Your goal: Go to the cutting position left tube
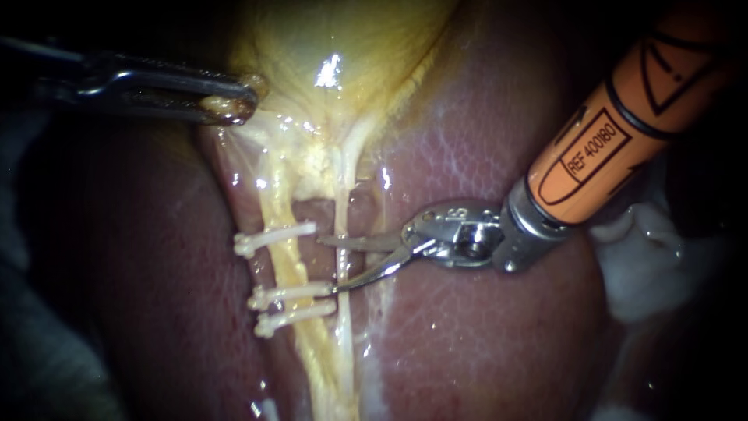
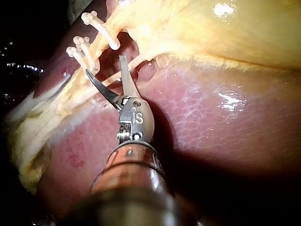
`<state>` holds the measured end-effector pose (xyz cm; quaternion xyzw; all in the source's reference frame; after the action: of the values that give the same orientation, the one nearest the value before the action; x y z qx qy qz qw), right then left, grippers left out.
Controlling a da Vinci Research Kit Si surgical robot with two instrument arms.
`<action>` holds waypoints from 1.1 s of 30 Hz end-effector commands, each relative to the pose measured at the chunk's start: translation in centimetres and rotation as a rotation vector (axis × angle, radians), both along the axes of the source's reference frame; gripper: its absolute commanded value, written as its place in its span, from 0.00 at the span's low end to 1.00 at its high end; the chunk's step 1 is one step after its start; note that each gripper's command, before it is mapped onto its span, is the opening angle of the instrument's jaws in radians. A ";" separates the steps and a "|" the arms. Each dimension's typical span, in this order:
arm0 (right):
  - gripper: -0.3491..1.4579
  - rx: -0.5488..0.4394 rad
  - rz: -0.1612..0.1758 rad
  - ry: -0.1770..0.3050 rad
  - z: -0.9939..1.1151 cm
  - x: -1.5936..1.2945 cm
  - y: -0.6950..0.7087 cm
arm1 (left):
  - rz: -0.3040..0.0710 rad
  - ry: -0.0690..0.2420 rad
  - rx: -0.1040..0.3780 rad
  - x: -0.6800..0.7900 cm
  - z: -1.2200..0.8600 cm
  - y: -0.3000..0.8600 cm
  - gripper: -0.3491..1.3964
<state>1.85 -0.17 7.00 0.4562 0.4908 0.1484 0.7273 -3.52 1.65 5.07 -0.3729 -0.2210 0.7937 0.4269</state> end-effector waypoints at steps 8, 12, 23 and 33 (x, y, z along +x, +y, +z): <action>0.99 0.004 -0.030 0.037 -0.03 0.20 -0.05 | 0.000 0.000 0.000 0.00 0.01 0.00 0.00; 0.99 0.011 -0.034 0.066 -0.06 0.32 -0.09 | -0.002 0.002 -0.002 0.00 0.01 0.00 0.00; 0.98 0.045 -0.040 0.130 -0.15 0.68 -0.15 | -0.002 0.002 -0.002 0.00 0.01 0.00 0.00; 0.98 0.055 -0.027 0.149 -0.21 0.99 -0.15 | -0.002 0.002 -0.002 0.00 0.02 0.01 0.00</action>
<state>2.87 -0.33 6.77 0.4928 0.5342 0.1180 0.6767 -3.52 1.66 5.08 -0.3727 -0.2193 0.7938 0.4276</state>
